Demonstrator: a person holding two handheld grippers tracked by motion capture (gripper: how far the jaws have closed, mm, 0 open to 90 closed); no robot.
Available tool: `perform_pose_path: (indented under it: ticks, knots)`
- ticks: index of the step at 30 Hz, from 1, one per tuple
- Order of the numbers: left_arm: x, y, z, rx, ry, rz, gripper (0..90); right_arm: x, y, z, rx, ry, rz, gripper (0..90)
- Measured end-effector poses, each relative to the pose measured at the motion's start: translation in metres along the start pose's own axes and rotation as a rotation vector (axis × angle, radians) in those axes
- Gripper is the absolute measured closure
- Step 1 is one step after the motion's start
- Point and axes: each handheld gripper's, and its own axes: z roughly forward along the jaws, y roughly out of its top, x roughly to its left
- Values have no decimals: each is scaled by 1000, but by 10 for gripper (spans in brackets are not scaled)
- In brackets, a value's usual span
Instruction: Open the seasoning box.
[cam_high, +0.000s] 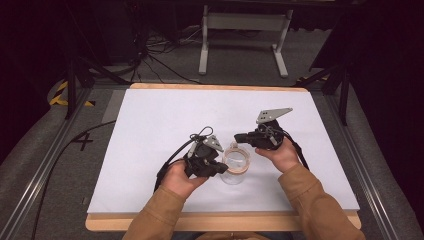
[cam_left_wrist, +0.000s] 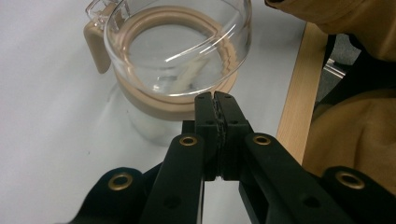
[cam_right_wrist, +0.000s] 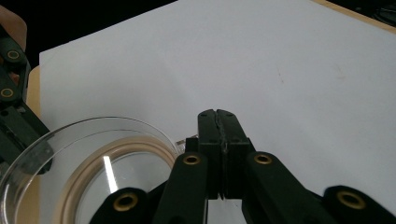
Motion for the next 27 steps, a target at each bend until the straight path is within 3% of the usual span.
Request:
perform_pose_path:
  ticks: [13,17,18,25,27]
  knots:
    - [0,3,0,-34,15,-2,885,1,-1,-3,6,-26,-6,893]
    - [0,5,-2,-41,16,3,883,7,1,-24,-23,-36,-19,894]
    - [0,6,-2,-52,15,-4,883,10,1,-41,-40,-28,-29,895]
    - [1,14,-2,-61,7,14,880,17,-6,-71,-13,50,-61,895]
    - [1,16,-2,-68,9,15,880,17,-12,-76,27,94,-67,895]
